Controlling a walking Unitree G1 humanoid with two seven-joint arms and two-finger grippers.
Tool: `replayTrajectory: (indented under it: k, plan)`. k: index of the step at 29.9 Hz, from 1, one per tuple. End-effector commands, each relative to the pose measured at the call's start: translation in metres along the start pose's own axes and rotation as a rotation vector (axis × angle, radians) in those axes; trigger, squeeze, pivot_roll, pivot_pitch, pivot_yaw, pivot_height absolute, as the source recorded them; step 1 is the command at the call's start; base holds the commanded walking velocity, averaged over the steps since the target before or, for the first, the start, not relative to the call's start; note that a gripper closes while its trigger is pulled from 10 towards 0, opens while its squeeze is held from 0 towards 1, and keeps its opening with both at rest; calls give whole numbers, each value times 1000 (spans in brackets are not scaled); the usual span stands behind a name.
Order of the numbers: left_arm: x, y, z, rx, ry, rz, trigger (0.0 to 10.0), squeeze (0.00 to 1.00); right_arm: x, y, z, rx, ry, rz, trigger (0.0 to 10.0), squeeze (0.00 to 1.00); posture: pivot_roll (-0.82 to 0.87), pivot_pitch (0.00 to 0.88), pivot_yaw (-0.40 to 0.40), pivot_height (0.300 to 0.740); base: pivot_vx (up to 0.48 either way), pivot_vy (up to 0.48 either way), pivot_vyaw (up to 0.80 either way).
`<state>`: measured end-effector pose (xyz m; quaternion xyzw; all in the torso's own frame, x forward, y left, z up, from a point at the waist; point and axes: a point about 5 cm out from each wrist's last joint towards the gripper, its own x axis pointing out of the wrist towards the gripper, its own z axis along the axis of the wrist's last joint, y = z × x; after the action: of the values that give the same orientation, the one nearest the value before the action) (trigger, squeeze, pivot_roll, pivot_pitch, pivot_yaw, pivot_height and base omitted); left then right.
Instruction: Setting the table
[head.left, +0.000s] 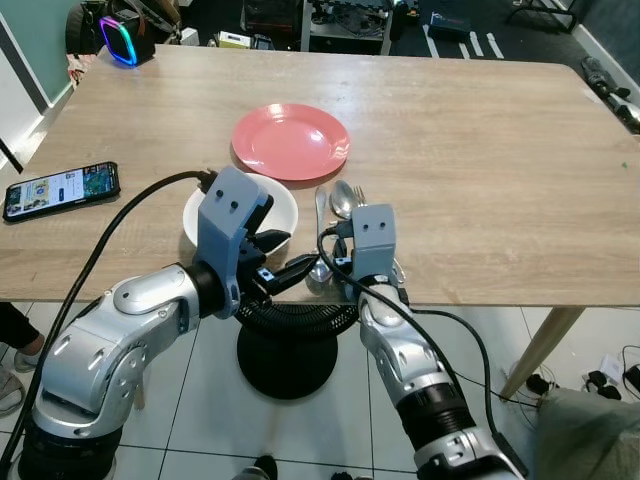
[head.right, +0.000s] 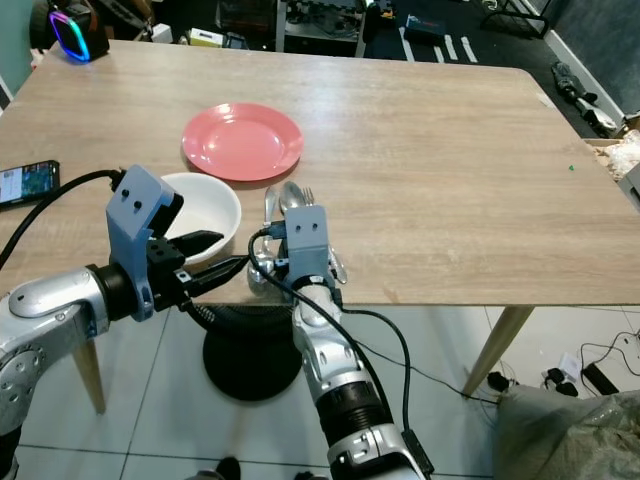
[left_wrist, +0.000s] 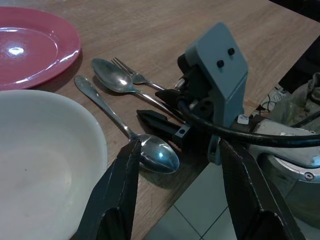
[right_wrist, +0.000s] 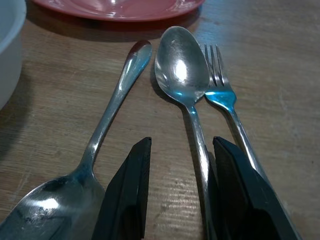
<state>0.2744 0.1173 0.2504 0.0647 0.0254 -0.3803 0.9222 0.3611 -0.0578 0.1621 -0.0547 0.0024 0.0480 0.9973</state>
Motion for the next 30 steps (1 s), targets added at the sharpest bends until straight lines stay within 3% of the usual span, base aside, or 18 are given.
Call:
replayTrajectory:
  k: [1,2,3,4,5,12,13,14,15,24,25,30]
  plan:
    - [1,-6,-2,-12,4,-27,10000,0,-3,0,-25,-36,117,-4,7294,0,106,215,15,740,0,0,0]
    - [0,-6,-2,-15,3,-25,10000,0,-3,-1,-28,-30,139,-8,4980,0,108,216,14,740,0,0,0]
    - [0,-6,-2,-19,1,-22,10000,0,-2,-1,-32,-25,168,-8,4863,0,108,217,13,740,0,0,0]
    - [0,-6,-2,-20,0,-22,10000,0,-2,-1,-34,-15,184,-1,3961,0,109,217,13,740,0,0,0]
    - [-1,-6,-2,-20,1,-21,10000,0,-2,0,-35,-12,200,8,0,0,108,217,13,740,0,0,0]
    - [-1,-6,-3,-27,2,-12,10000,0,0,-6,-38,6,262,7,0,0,100,218,7,740,0,0,0]
    - [0,-6,-3,-30,2,-9,10000,0,3,-10,-37,16,276,7,2196,0,96,218,6,740,0,0,0]
    - [0,-6,-3,-30,2,-9,10000,0,3,-10,-37,16,276,7,2196,0,96,218,6,740,0,0,0]
    - [0,-7,-4,-33,1,-7,10000,0,6,-16,-34,11,272,-1,10000,0,96,218,5,740,0,0,0]
    - [-2,-5,-4,-35,6,1,10000,0,9,-30,-37,-36,291,6,10000,0,94,219,9,740,0,0,0]
    - [-2,-4,-5,-36,7,4,10000,0,9,-31,-39,-32,299,7,10000,1000,90,218,8,740,0,0,0]
    - [-2,-4,-6,-41,10,12,10000,0,10,-41,-45,-14,343,-2,10000,1000,87,221,7,740,0,0,0]
